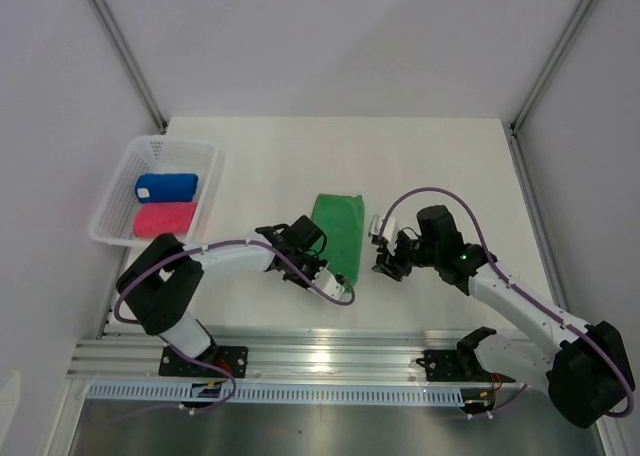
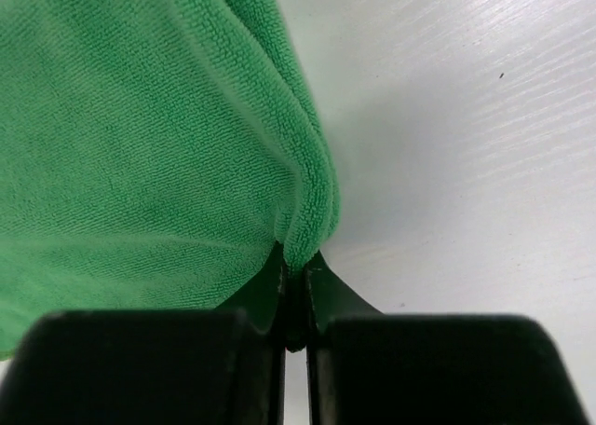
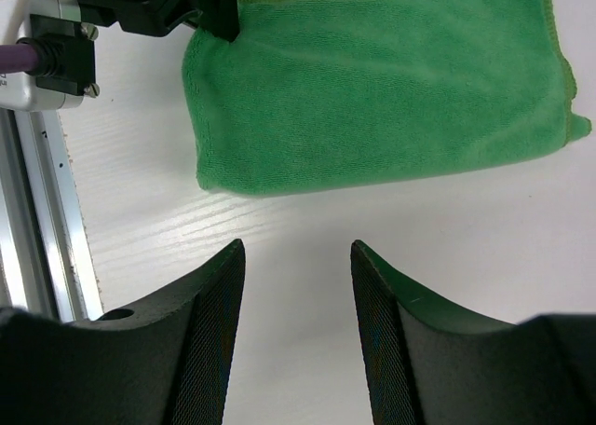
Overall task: Roll the towels
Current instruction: Roll the towel
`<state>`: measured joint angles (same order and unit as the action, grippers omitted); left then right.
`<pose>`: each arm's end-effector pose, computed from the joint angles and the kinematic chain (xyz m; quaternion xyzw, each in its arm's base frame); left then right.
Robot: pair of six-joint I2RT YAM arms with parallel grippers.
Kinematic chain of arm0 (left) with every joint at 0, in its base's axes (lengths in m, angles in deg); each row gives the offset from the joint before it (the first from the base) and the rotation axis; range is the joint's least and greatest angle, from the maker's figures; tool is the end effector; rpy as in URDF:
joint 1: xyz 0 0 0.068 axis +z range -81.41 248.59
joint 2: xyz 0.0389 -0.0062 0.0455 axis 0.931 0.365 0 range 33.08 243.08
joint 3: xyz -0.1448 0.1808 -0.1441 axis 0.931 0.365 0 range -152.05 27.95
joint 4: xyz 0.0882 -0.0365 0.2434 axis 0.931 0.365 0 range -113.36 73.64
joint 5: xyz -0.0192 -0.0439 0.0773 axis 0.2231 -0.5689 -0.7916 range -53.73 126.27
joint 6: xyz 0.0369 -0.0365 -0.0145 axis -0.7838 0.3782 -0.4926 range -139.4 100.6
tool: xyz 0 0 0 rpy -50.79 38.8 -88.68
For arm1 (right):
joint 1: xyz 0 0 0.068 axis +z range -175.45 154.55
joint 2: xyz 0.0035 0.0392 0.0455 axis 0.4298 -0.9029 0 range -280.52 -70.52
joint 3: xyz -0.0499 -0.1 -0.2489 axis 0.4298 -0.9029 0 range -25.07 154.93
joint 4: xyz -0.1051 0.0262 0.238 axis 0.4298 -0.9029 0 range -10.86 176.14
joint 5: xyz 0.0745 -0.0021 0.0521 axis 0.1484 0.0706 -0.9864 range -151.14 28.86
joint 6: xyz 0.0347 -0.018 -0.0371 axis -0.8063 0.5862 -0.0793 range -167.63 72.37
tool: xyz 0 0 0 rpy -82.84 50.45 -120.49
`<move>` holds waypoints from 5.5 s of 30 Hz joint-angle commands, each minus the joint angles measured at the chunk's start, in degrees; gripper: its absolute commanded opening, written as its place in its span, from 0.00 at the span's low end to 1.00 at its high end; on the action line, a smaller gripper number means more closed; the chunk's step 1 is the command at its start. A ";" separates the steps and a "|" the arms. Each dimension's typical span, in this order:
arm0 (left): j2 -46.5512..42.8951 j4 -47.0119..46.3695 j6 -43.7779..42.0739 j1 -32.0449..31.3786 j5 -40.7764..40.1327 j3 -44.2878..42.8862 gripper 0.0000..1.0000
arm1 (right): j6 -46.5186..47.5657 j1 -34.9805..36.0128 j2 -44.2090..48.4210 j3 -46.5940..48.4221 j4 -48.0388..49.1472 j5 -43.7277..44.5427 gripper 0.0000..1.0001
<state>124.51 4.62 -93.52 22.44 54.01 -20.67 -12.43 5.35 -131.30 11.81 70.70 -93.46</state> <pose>0.1879 -0.2113 0.1530 0.8577 0.4627 -0.1077 0.1966 0.1792 0.1290 0.2336 -0.5727 0.6632 0.2355 0.4203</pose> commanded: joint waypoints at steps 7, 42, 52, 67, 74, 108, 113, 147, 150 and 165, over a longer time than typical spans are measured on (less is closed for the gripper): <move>6.29 13.30 12.14 3.60 6.33 -11.70 0.01 | 1.89 -3.29 2.67 -0.14 4.44 -0.82 0.52; 17.98 35.73 21.04 15.65 24.72 -33.21 0.01 | 17.88 21.57 -18.50 -8.58 31.88 14.92 0.59; 18.42 36.35 20.87 16.53 25.42 -33.03 0.01 | 15.08 25.80 -21.14 -11.57 35.91 17.89 0.59; 18.43 36.52 20.87 16.44 25.07 -31.71 0.01 | 8.75 26.59 -25.37 -9.82 41.82 23.36 0.39; 17.73 37.93 19.37 16.53 25.15 -31.10 0.10 | 3.83 26.32 -22.02 -5.69 32.06 20.02 0.00; 1.38 18.68 27.89 10.91 19.36 -17.21 0.45 | -23.77 8.30 -23.95 -0.68 31.62 0.41 0.00; 0.49 14.48 32.37 8.72 14.19 -16.07 0.46 | -24.04 8.30 -24.57 -0.23 31.44 0.50 0.00; 4.01 6.98 50.31 9.06 15.30 -10.88 0.01 | -24.74 6.20 -25.10 0.12 30.12 -0.73 0.00; 3.66 9.27 49.70 9.24 15.84 -11.32 0.01 | -23.69 6.19 -24.04 0.82 27.66 -0.82 0.00; 8.66 22.63 44.51 11.87 22.51 -16.06 0.01 | -22.36 5.41 -21.73 1.60 14.39 -10.85 0.11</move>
<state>130.31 22.63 -47.12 32.80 73.96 -33.37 -33.13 11.87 -150.40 11.64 85.36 -102.70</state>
